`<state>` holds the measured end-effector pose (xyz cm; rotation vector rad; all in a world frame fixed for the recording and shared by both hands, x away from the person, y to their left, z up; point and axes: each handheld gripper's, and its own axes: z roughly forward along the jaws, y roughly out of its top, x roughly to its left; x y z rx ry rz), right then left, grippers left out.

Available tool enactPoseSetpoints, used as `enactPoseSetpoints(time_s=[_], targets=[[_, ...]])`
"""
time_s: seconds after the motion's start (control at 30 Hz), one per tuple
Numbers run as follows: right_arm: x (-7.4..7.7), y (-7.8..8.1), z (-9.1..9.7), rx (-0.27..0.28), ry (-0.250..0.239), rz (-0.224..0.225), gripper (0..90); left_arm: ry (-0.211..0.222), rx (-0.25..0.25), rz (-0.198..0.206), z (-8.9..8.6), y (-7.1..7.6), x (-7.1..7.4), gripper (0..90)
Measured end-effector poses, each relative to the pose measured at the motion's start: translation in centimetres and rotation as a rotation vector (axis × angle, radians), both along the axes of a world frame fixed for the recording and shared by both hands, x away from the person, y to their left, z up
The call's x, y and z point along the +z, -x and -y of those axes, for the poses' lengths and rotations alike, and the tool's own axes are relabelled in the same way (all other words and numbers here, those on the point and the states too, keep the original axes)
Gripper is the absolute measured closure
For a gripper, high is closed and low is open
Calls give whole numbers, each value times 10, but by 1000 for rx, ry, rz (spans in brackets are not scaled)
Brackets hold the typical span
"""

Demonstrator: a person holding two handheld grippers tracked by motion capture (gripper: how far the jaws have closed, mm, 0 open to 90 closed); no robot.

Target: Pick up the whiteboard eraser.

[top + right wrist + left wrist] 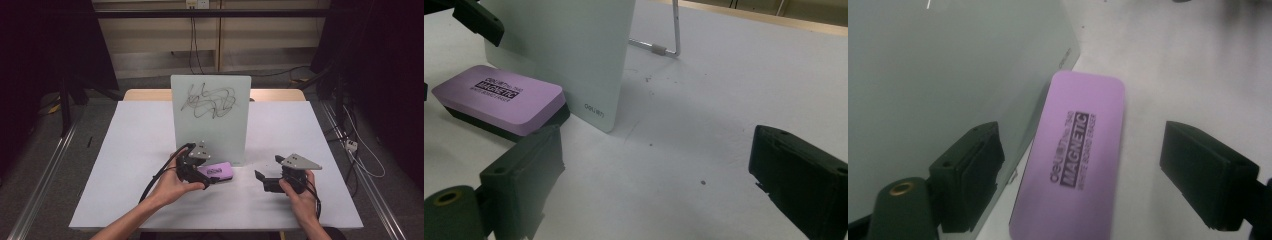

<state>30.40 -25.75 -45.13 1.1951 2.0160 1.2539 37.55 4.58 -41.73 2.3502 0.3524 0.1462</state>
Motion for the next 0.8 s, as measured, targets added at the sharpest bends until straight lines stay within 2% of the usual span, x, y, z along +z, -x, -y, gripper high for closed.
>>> enactPoseSetpoints(time_s=[0.03,0.07,0.1,0.17,0.2,0.23,0.4,0.47,0.5,0.53,0.57,0.6,0.63,0.67,0.7,0.77,0.8], targets=[[0,0,0,3,3,4,69,-41,10,21,2,1,2,179],[0,0,-1,5,2,1,68,-41,10,21,2,1,2,197],[0,0,-1,7,3,-2,68,-20,-25,0,6,-2,-2,206],[-1,0,-1,7,5,-6,67,-28,-32,-1,9,-4,-3,212],[-1,0,-1,7,5,-6,67,-39,-49,-14,11,-5,-5,212],[-1,-1,-1,8,6,-9,66,-70,-50,-17,14,-7,-6,237],[-1,-1,-2,13,7,-11,66,-88,-49,-21,16,-10,-11,270],[-2,-1,-2,14,9,-11,66,-117,-57,-39,15,-12,-13,295],[-2,-1,-2,13,10,-11,66,-114,-52,-37,15,-12,-14,306],[-2,-1,-2,12,12,-11,66,-118,-58,-54,14,-14,-13,301],[-2,-1,-2,11,12,-11,66,-158,-33,-25,14,-12,-11,313],[-2,-1,-2,12,12,-12,66,-119,-74,-64,13,-15,-13,338],[-2,-1,-2,12,12,-12,66,-119,-74,-64,13,-15,-13,346],[-2,-1,-2,11,13,-12,66,-170,-47,-30,14,-14,-12,348],[-2,-1,-2,12,14,-12,66,-173,-54,-33,15,-14,-12,356],[-2,-1,-2,12,15,-13,66,-160,-66,-48,15,-15,-13,367],[-2,-1,-2,13,16,-13,66,-137,-72,-57,16,-16,-16,367]])
